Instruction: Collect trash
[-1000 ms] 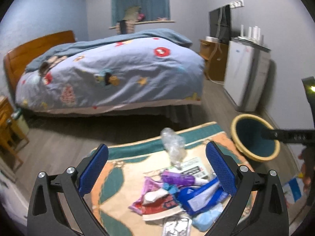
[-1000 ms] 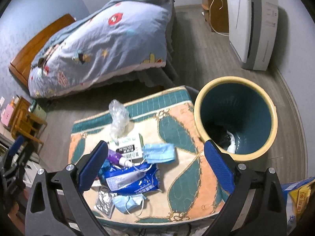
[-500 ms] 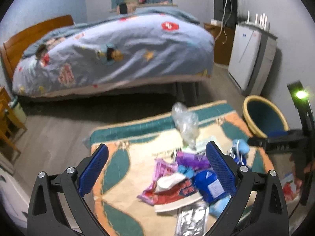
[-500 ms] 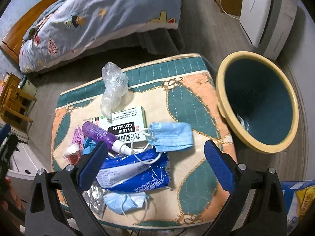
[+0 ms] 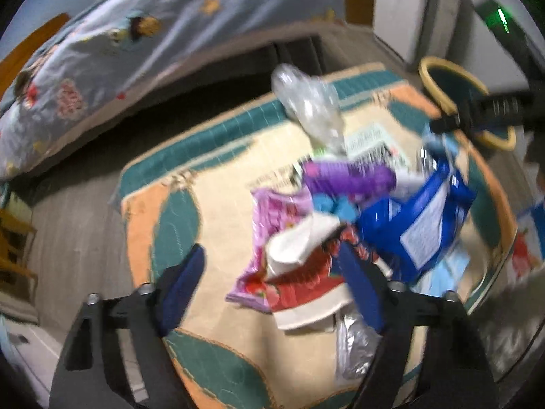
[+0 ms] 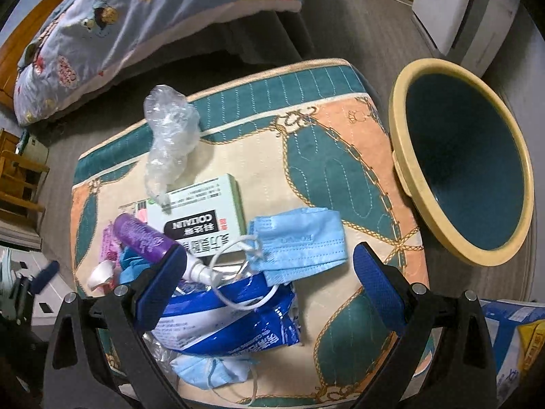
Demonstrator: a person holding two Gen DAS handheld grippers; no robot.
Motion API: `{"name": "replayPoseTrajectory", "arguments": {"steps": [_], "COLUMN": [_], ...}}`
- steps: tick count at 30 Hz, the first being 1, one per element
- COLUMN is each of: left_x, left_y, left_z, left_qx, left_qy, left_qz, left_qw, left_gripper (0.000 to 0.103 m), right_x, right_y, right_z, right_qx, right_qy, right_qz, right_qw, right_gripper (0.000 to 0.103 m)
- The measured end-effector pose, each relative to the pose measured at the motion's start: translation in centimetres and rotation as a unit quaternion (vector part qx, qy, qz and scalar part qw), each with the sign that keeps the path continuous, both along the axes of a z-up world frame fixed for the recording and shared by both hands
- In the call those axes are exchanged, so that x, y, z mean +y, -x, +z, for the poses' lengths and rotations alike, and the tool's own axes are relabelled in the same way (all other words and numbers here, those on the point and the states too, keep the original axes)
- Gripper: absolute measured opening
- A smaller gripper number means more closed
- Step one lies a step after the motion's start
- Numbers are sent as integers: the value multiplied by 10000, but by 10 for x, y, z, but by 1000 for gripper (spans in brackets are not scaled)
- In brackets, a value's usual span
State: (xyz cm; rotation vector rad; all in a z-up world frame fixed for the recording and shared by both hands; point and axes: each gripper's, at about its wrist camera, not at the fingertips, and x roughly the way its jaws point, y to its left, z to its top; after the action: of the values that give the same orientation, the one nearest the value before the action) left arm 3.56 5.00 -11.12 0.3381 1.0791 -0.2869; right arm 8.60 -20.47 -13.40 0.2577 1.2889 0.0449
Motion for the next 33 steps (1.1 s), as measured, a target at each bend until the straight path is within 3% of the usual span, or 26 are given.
{"name": "replayPoseTrajectory", "arguments": {"steps": [3, 7, 9, 12, 13, 14, 16, 19, 24, 27, 33], "left_x": [-6, -11, -14, -17, -17, -16, -13, -6, 0, 4, 0], "left_y": [-2, -5, -7, -8, -8, -9, -12, -14, -13, -12, -7], "left_z": [-14, -16, -17, -19, -19, -18, -17, -11, 4, 21, 49], "left_qx": [218, 176, 206, 244, 247, 280, 287, 246, 33, -220, -599], "left_qy": [-172, -130, -101, -151, -184, -144, -88, 46, 148, 335, 701], "left_qz": [-200, -279, -343, -381, -370, -345, -244, -53, 161, 326, 418], "left_qw": [9994, 9994, 9991, 9989, 9988, 9989, 9992, 9997, 9998, 9987, 9949], "left_gripper": [61, 50, 40, 31, 29, 29, 22, 21, 20, 11, 10], "right_x": [0, 5, 8, 11, 11, 10, 8, 4, -8, -16, -33], "right_y": [-4, -8, -9, -9, -9, -9, -8, -7, -4, -2, 8], "right_z": [-5, -10, -14, -22, -24, -26, -23, -14, -1, 9, 34], "right_qx": [72, 94, 145, 308, 362, 398, 340, 191, 11, -131, -492], "right_qy": [21, 112, 167, 176, 131, 102, 61, 31, -125, -324, -550], "right_qz": [74, 282, 389, 532, 553, 556, 562, 564, 377, 220, 49], "right_qw": [9999, 9995, 9990, 9979, 9977, 9976, 9978, 9982, 9992, 9991, 9973], "right_gripper": [96, 96, 89, 61, 44, 35, 25, 13, 7, 7, 6]}}
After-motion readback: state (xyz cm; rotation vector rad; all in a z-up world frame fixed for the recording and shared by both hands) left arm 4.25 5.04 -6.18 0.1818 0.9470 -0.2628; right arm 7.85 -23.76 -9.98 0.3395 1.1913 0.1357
